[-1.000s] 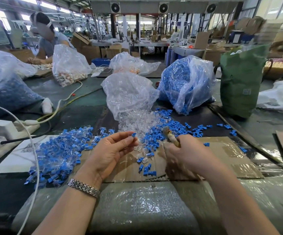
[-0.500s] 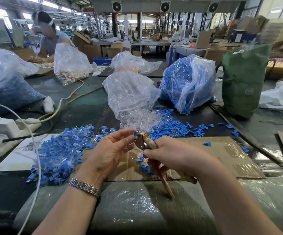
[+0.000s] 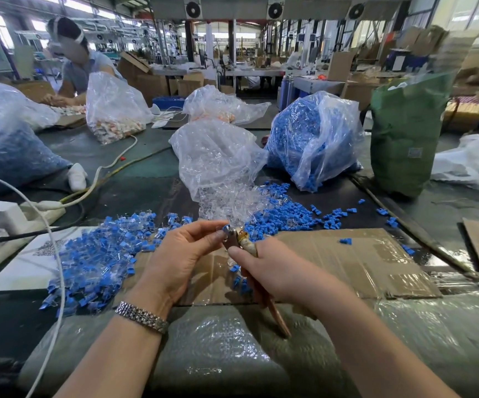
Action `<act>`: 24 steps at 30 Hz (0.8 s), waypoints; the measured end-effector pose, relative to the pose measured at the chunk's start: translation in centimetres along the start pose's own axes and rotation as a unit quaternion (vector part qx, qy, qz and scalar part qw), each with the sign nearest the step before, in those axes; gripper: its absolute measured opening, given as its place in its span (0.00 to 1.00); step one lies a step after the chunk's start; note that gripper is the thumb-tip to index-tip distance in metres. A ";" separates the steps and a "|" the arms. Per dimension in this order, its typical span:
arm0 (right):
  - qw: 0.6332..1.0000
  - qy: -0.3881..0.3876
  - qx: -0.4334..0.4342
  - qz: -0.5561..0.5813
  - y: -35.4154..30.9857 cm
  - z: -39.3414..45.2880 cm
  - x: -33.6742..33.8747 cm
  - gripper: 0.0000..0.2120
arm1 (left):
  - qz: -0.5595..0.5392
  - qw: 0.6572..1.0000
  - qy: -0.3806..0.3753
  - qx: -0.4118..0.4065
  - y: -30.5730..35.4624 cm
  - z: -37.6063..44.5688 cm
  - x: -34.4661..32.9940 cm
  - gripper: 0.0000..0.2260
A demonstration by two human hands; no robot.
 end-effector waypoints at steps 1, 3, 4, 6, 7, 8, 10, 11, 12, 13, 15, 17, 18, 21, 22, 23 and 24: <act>1.000 -0.008 -0.001 0.022 0.1 -0.1 0.1 0.23 | 0.004 1.000 0.003 -0.008 0.2 -0.1 0.0 0.16; 0.998 -0.018 -0.015 0.067 1.0 -0.4 1.0 0.25 | 0.060 0.995 0.058 -0.047 0.9 -0.3 0.8 0.13; 0.997 -0.010 -0.022 0.072 1.5 -0.4 1.8 0.24 | 0.128 0.981 0.125 -0.073 1.6 -0.6 2.0 0.09; 0.997 0.051 -0.041 0.032 3.0 0.0 4.1 0.20 | 0.309 0.902 0.282 -0.110 3.3 -1.7 4.0 0.09; 0.994 0.094 -0.057 -0.024 4.0 0.3 5.4 0.19 | 0.383 0.854 0.330 -0.123 4.1 -2.3 4.1 0.12; 0.984 0.134 -0.079 -0.092 4.9 0.6 6.5 0.18 | 0.432 0.824 0.343 -0.133 4.7 -2.6 3.7 0.13; 0.956 0.182 -0.119 -0.196 6.5 1.1 7.7 0.19 | 0.456 0.829 0.291 -0.140 4.7 -2.4 1.9 0.12; 0.945 0.184 -0.138 -0.231 7.2 1.4 7.7 0.20 | 0.453 0.847 0.243 -0.133 4.3 -2.1 0.9 0.10; 0.935 0.177 -0.156 -0.263 7.8 1.5 7.4 0.21 | 0.452 0.864 0.187 -0.116 3.7 -1.9 -0.2 0.07; 0.925 0.174 -0.168 -0.294 8.2 1.6 7.2 0.24 | 0.457 0.874 0.135 -0.097 3.1 -1.7 -1.2 0.05; 0.910 0.205 -0.152 -0.327 7.8 1.7 7.0 0.26 | 0.469 0.878 0.070 -0.070 2.1 -1.6 -2.2 0.03; 0.916 0.248 -0.067 -0.308 5.9 1.9 6.6 0.20 | 0.480 0.874 0.046 -0.052 1.7 -1.5 -2.4 0.03; 0.925 0.249 -0.013 -0.287 4.9 2.1 6.1 0.14 | 0.490 0.870 0.040 -0.046 1.5 -1.5 -2.4 0.03; 0.955 0.155 0.053 -0.248 3.3 2.9 3.9 0.06 | 0.531 0.846 0.034 -0.041 1.3 -1.4 -2.4 0.03; 0.959 0.128 0.055 -0.249 3.2 3.1 3.3 0.06 | 0.539 0.840 0.034 -0.042 1.3 -1.4 -2.4 0.04; 0.960 0.115 0.054 -0.250 3.4 3.3 2.9 0.06 | 0.544 0.837 0.033 -0.042 1.2 -1.4 -2.4 0.04; 0.960 0.113 0.056 -0.248 3.5 3.4 2.7 0.06 | 0.547 0.836 0.032 -0.040 1.1 -1.4 -2.4 0.04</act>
Point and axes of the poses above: each hand's wrist, its own z-axis towards the middle knuckle, its own x-axis out of the back of the hand, y = z × x, the point moved 8 cm from there along z, towards the middle knuckle, and after that the axes turned 3 degrees about x, right-handed, at the moved point
